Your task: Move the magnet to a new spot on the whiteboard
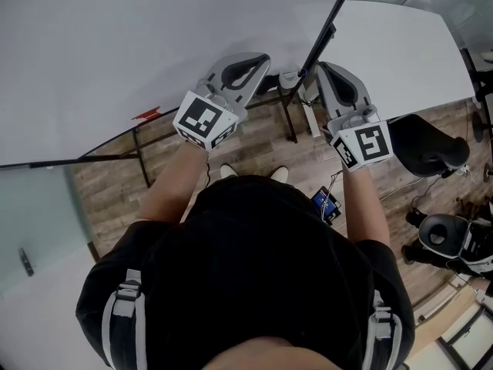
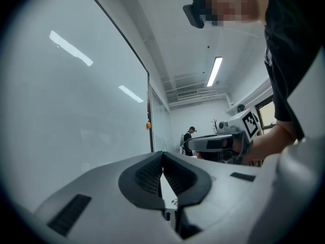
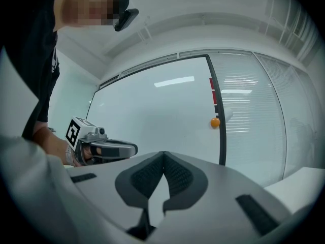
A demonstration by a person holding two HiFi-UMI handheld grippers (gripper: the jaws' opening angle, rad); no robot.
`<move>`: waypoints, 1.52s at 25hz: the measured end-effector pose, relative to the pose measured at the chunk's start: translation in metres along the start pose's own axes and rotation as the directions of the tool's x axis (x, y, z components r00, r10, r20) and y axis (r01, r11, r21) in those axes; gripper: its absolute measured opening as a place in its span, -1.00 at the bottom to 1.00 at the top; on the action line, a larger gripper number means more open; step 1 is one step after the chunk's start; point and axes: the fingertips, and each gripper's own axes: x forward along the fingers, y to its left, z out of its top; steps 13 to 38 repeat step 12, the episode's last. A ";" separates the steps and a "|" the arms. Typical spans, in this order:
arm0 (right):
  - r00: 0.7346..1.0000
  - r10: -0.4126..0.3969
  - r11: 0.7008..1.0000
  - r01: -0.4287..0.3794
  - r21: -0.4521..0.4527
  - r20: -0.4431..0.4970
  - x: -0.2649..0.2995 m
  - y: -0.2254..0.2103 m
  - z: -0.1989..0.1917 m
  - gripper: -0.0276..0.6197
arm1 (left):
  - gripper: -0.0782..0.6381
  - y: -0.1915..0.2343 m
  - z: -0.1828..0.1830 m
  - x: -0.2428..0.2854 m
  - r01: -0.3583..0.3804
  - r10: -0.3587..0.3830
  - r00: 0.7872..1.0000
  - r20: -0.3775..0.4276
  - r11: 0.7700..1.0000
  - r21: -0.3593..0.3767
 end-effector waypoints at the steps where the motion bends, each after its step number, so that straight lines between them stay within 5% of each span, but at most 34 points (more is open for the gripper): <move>1: 1.000 -0.001 1.000 0.001 0.003 0.002 -0.001 0.001 0.000 -0.91 | -0.77 0.000 0.000 -0.001 -0.001 0.001 1.000 0.002 1.000 0.000; 38: 1.000 -0.009 1.000 0.009 0.015 0.002 0.000 0.005 -0.002 -0.91 | -0.77 0.001 0.000 -0.006 0.003 -0.003 1.000 0.006 1.000 0.006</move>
